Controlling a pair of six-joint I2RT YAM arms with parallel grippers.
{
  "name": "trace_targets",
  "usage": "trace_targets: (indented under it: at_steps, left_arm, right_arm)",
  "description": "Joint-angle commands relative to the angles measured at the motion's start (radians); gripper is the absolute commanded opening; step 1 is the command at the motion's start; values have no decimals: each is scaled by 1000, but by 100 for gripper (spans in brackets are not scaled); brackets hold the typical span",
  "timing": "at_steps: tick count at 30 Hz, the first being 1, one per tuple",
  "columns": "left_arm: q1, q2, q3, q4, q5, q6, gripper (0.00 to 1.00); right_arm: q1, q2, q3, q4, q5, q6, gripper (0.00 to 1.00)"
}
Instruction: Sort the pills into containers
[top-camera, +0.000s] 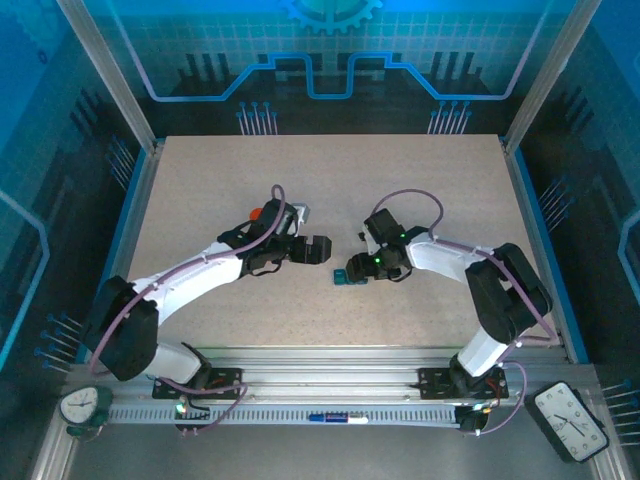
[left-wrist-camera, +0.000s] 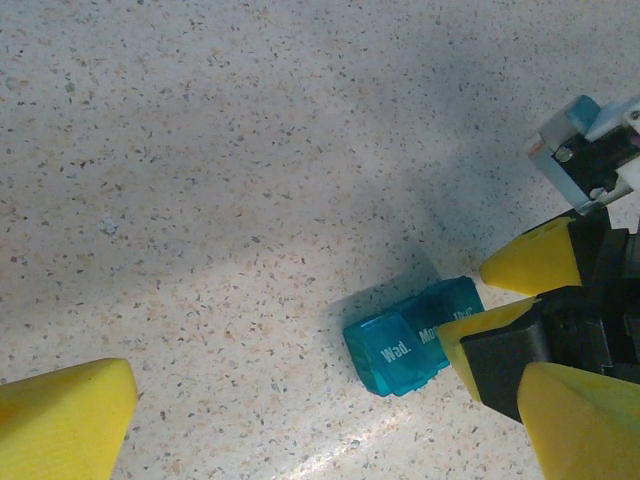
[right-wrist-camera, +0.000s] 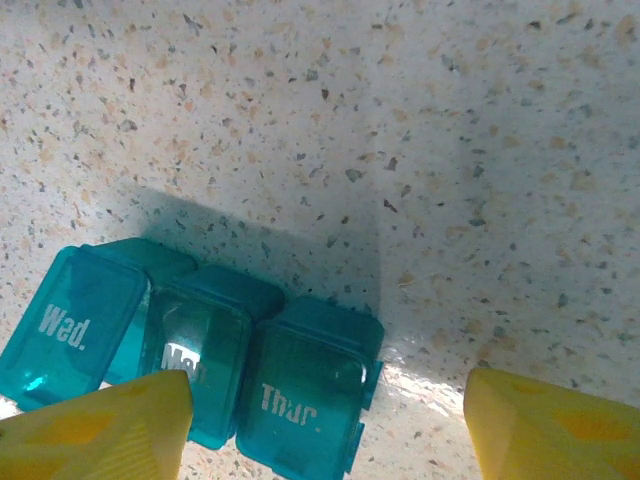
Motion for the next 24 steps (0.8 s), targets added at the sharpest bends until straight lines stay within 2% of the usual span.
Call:
trace_targets:
  at_steps: [1,12,24]
  left_arm:
    - [-1,12,-6,-27,-14,33,99]
    - [-6,18,4,-81,-15,57,99]
    - [-95,101,33,-188,-69,143,99]
  right_arm:
    - [19,24,7,16,-18,9,73]
    - [21,62,-8,3,6,12,72]
    - [14,73,19,-11,-3,9,72]
